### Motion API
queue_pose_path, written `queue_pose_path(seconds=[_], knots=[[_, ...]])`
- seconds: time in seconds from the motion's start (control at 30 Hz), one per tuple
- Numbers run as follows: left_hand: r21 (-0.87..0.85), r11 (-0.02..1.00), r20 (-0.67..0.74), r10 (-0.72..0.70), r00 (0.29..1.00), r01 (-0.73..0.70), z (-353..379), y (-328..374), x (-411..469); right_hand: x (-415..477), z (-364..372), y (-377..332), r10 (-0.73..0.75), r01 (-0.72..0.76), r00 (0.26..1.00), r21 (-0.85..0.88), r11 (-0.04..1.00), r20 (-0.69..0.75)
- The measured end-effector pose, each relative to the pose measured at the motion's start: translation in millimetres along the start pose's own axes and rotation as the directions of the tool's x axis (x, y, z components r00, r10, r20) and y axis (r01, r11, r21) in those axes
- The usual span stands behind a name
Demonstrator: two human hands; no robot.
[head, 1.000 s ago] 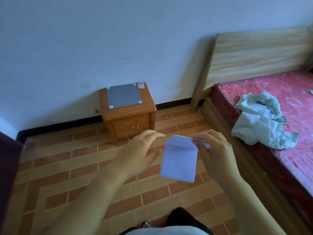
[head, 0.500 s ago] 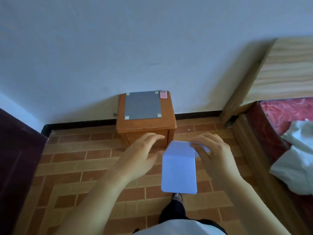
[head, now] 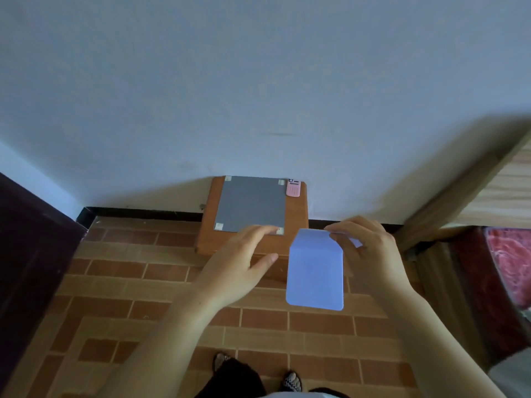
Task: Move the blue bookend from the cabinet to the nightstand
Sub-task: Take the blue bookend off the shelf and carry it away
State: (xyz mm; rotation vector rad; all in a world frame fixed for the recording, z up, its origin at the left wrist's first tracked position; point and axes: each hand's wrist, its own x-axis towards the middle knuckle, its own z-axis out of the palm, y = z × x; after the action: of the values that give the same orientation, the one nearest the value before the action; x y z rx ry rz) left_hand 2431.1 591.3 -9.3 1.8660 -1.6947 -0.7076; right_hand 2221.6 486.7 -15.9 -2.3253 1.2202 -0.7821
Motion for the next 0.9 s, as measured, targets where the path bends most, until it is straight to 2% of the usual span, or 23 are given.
queue_pose_path(seconds=[0.23, 0.53, 0.9], knots=[[-0.031, 0.999, 0.064, -0.022, 0.998, 0.024, -33, -54, 52, 56, 59, -12, 0.028, -0.031, 0.996, 0.030, 0.999, 0.084], [-0.024, 1.000, 0.153, 0.015, 0.988, -0.011, -71, -134, 133, 136, 137, -19, 0.103, -0.112, 0.984, 0.051, 0.992, 0.142], [0.016, 0.997, 0.114, -0.076, 0.991, 0.075, -60, -212, 215, 232, 218, 36, 0.078, -0.091, 0.954, 0.032, 0.995, 0.291]])
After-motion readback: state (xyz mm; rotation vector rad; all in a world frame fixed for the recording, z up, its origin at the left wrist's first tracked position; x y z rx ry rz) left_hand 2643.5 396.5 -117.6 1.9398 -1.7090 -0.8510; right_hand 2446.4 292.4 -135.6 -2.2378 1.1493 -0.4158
